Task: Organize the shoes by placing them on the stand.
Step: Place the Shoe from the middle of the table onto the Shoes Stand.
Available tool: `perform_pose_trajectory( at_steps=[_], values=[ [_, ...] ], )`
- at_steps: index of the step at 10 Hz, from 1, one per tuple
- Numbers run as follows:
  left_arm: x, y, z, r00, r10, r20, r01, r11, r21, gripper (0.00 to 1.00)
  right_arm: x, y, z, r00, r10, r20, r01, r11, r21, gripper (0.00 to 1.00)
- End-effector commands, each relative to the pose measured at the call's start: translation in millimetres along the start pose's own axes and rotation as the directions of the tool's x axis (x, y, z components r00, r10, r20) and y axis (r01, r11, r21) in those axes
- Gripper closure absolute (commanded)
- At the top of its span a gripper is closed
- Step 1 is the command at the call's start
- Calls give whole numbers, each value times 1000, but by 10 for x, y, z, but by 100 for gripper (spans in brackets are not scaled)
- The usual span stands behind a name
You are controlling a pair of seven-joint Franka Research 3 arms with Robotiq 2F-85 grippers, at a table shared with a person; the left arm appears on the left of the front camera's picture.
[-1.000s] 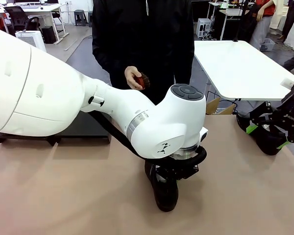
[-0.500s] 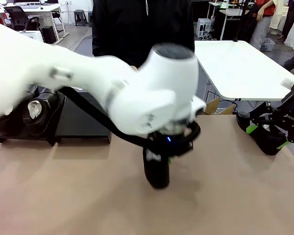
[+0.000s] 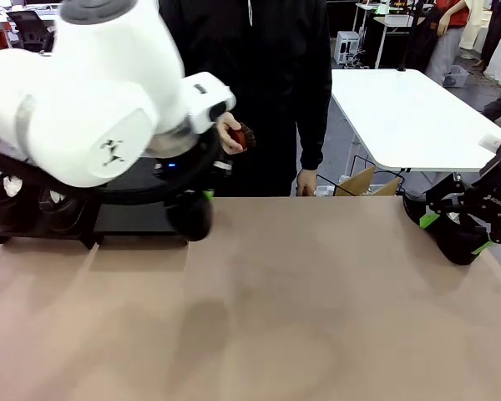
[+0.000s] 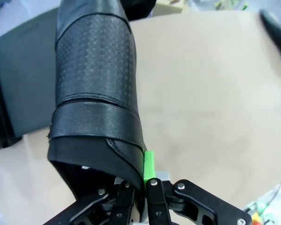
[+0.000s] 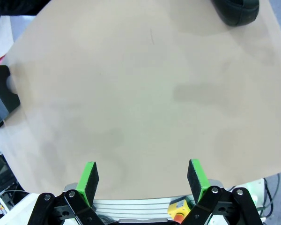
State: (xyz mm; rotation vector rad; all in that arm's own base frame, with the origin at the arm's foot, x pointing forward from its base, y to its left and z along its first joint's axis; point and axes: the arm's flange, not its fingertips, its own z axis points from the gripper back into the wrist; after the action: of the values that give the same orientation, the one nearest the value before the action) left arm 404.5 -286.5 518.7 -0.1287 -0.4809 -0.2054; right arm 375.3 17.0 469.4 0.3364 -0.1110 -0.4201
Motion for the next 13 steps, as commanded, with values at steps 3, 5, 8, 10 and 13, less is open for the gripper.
perform_pose_trajectory(
  at_steps=[3,5,8,10,13],
  values=[
    [-2,-292,54,1000,-6,19,6,1000,-16,100,11,0,17,1000,19,-2,-19,1000,-3,0],
    [-71,-206,-7,1000,-20,-1,20,1000,-5,100,11,0,17,1000,19,-2,-19,1000,-3,0],
    [46,350,-233,988,-128,81,114,979,166,100,11,0,17,1000,19,-2,-19,1000,-3,0],
    [138,626,-341,984,-157,83,131,956,261,100,11,0,17,1000,19,-2,-19,1000,-3,0],
    [349,1002,-484,986,-105,127,62,951,304,100,11,0,17,1000,19,-2,-19,1000,-3,0]
  ],
)
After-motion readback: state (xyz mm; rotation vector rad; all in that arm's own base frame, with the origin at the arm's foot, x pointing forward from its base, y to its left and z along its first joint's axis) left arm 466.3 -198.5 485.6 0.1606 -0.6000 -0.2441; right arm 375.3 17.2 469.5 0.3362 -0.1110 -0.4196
